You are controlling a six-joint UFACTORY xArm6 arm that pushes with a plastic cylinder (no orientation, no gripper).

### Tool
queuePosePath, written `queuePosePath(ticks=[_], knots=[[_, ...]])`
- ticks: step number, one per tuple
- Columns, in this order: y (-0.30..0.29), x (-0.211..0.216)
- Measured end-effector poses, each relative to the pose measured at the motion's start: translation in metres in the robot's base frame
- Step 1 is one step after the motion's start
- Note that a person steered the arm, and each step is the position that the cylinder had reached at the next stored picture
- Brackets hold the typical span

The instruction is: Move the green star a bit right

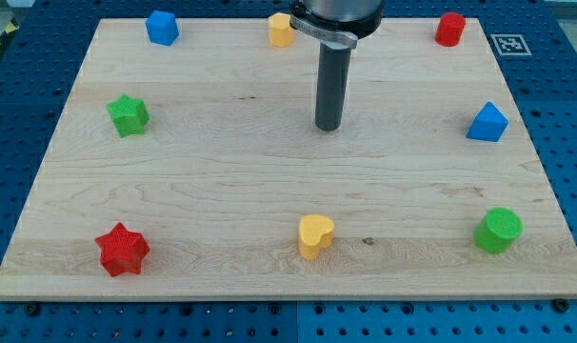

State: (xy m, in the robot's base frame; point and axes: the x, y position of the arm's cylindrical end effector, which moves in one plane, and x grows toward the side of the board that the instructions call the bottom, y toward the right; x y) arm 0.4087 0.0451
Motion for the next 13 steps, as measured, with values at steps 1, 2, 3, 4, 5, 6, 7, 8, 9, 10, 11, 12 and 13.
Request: queuePosePath(ticks=[1,2,3,4,5,6,7,8,9,10,11,12,13], knots=[[0.000,-0.004],[-0.025,-0.006],[-0.064,-0.032],[-0.120,-0.061],[-0.190,-0.077],[-0.266,-0.071],[-0.310,-0.044],[-0.312,-0.006],[-0.307,0.008],[-0.308,-0.009],[-0.315,-0.032],[-0.307,-0.009],[-0.281,0.004]])
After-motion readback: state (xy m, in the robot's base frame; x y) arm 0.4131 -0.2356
